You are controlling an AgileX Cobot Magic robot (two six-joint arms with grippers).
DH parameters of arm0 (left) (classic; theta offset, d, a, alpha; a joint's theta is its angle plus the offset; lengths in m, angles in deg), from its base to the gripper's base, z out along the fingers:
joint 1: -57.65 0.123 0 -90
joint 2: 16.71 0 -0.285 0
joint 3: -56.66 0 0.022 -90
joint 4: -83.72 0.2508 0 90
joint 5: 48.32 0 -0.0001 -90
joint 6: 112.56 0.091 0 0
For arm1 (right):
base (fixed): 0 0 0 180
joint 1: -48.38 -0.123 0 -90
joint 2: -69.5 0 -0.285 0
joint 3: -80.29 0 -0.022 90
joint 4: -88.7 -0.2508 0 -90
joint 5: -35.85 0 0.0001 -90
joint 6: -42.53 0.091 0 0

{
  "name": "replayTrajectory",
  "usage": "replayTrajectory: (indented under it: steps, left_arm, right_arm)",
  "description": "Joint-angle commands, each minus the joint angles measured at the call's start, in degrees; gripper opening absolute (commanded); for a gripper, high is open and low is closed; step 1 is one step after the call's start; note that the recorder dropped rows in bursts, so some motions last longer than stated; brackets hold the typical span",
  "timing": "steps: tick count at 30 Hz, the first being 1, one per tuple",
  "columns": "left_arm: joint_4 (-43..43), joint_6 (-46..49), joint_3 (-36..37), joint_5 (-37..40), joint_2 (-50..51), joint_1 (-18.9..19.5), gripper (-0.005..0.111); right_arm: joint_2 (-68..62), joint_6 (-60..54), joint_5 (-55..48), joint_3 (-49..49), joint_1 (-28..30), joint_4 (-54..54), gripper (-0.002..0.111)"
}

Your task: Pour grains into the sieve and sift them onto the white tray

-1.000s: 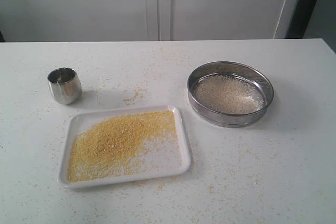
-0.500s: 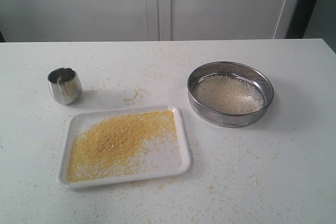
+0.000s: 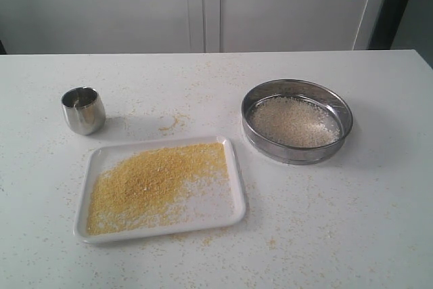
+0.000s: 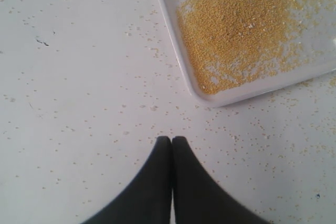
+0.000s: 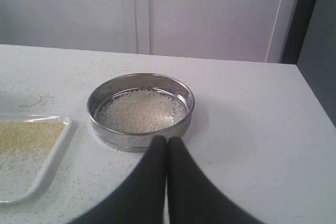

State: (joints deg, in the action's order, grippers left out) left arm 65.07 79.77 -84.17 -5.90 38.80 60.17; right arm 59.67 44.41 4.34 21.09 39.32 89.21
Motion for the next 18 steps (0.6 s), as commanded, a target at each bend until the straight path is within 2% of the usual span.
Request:
replayTrajectory:
  steps: [1, 18]
  left_arm:
    - [-0.62, -0.05, 0.28, 0.68, -0.35, 0.16, 0.0]
    - [-0.62, -0.05, 0.28, 0.57, -0.35, 0.16, 0.0]
  right_arm:
    - [0.59, -0.39, 2.05, -3.2, -0.1, 0.39, 0.0]
    - [2.04, -0.39, 8.17, -14.11, -0.1, 0.26, 0.0]
